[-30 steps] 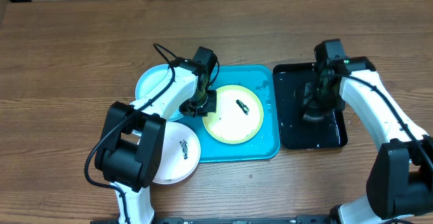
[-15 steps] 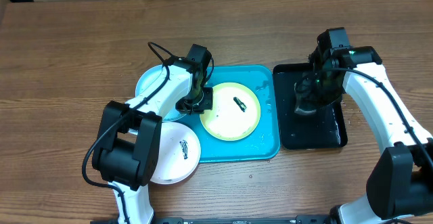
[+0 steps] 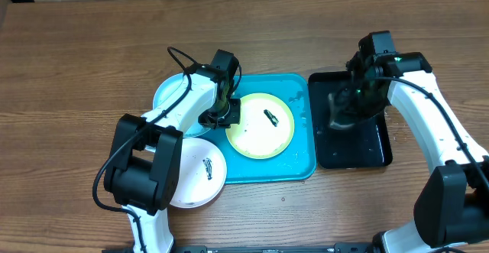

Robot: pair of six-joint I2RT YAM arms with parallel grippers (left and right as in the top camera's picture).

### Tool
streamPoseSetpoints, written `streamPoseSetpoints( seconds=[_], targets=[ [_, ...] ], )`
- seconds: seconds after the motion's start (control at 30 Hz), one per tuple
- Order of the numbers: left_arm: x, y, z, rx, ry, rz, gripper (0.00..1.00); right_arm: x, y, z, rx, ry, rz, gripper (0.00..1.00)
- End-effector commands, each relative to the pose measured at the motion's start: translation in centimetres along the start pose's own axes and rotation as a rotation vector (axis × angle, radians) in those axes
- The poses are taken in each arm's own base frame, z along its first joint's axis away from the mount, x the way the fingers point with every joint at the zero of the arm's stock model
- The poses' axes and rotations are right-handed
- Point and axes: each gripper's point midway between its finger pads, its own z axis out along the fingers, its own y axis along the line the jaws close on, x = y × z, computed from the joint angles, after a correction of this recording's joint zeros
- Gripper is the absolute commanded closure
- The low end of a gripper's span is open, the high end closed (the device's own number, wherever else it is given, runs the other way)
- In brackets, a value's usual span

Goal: Clean dirty plates on tray and stack at the side
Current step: 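Lift the green sponge with the right gripper toward the yellow plate, then scrub the yellow plate with the sponge while the left gripper holds it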

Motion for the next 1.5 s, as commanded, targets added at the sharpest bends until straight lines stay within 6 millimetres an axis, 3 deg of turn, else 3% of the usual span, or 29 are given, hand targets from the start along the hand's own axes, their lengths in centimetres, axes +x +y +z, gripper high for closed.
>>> streamPoseSetpoints(
  seconds=[0.0,0.1,0.23,0.43,0.63,0.83,1.13,1.47],
  targets=[
    [0.1,0.6,0.9,-0.019,0.012,0.020,0.96,-1.3,6.2,-2.4,-0.325,-0.032,-0.052,0.96],
    [0.1,0.6,0.9,-0.019,0.013,0.019,0.96,-1.6,9.0,-3.1,-0.441,-0.050,-0.105,0.96],
    [0.2,0.5,0.9,-0.019,0.014,0.022,0.96,-1.2,10.9,-2.1,-0.381,-0.070,-0.185,0.96],
    [0.3,0.1,0.9,-0.004,0.018,0.014,0.96,-1.3,10.4,0.6,-0.018,-0.155,-0.186,0.96],
    [0.5,-0.1,0.9,0.004,0.026,0.018,0.96,-1.2,12.6,3.1,0.048,-0.183,-0.273,0.96],
    [0.6,-0.5,1.0,0.007,0.029,0.025,0.96,-1.5,12.7,5.6,0.123,-0.189,-0.316,0.96],
    [0.7,-0.4,1.0,0.007,0.032,0.025,0.96,-1.9,12.8,7.5,0.140,-0.185,-0.338,0.96],
    [0.7,-0.4,1.0,0.006,0.031,0.025,0.96,-0.6,10.9,12.8,0.194,-0.069,-0.243,0.96]
  ],
)
